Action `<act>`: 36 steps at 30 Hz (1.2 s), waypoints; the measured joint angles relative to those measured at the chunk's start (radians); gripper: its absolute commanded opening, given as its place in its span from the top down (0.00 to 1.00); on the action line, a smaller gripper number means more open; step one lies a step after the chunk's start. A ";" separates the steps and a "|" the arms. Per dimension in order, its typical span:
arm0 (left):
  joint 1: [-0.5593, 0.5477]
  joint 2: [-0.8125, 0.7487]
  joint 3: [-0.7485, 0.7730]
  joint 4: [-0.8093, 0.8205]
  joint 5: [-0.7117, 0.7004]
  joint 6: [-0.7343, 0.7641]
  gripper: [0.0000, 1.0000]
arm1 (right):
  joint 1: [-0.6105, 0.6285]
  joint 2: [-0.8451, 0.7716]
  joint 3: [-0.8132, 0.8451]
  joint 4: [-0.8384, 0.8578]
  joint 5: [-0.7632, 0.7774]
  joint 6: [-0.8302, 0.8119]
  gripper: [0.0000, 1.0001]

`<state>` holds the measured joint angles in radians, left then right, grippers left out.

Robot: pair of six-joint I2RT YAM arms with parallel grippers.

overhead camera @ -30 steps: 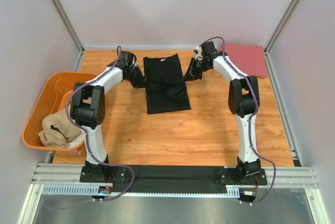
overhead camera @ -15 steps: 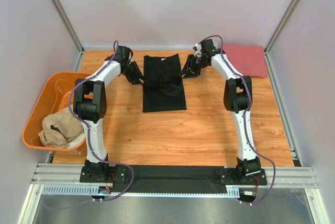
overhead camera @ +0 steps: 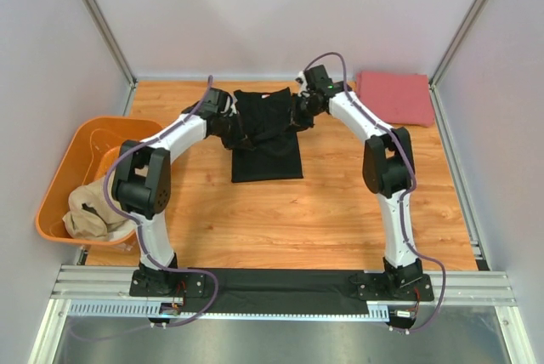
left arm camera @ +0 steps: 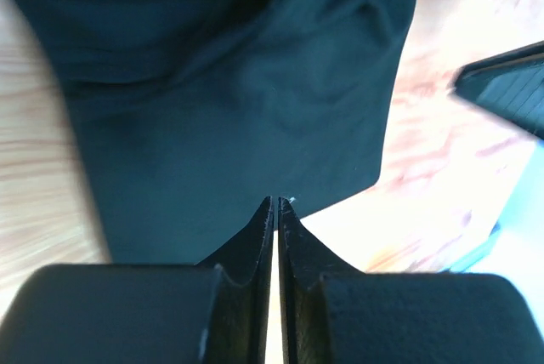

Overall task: Fold and stack the t-shirts
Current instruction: Fold the tshirt

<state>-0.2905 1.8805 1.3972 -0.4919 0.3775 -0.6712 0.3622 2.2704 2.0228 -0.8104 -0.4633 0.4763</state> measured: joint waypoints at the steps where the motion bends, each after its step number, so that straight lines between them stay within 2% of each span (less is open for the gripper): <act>1: -0.013 0.016 -0.003 0.009 0.008 0.001 0.91 | 0.024 0.002 -0.003 0.021 0.003 0.010 0.84; 5: -0.037 0.092 0.006 0.034 0.021 0.010 0.89 | 0.084 0.029 -0.004 0.074 0.006 0.044 0.83; 10: -0.028 0.199 0.108 0.006 -0.002 0.050 0.88 | 0.079 0.093 0.010 0.105 0.013 0.077 0.83; 18: -0.024 0.315 0.352 -0.085 -0.095 0.129 0.86 | 0.063 0.100 -0.026 0.135 0.031 0.090 0.82; 22: -0.024 0.422 0.566 -0.166 -0.137 0.179 0.85 | 0.064 0.097 -0.072 0.136 0.046 0.096 0.82; 25: -0.024 0.506 0.717 -0.180 -0.155 0.214 0.75 | 0.064 0.097 -0.085 0.134 0.061 0.100 0.80; 26: -0.024 0.510 0.729 -0.178 -0.159 0.224 0.69 | 0.064 0.097 -0.085 0.135 0.069 0.101 0.79; 31: -0.026 0.479 0.734 -0.190 -0.182 0.259 0.69 | 0.064 0.095 -0.070 0.122 0.104 0.104 0.73; 33: -0.027 0.434 0.695 -0.196 -0.202 0.272 0.71 | 0.063 0.095 -0.045 0.111 0.117 0.103 0.70; 36: -0.023 0.312 0.558 -0.197 -0.219 0.288 0.74 | 0.058 0.095 0.011 0.107 0.126 0.103 0.69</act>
<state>-0.3138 2.1921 1.9556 -0.6891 0.1589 -0.3828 0.4202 2.3657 2.0342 -0.7036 -0.3374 0.5793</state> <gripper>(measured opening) 0.287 0.304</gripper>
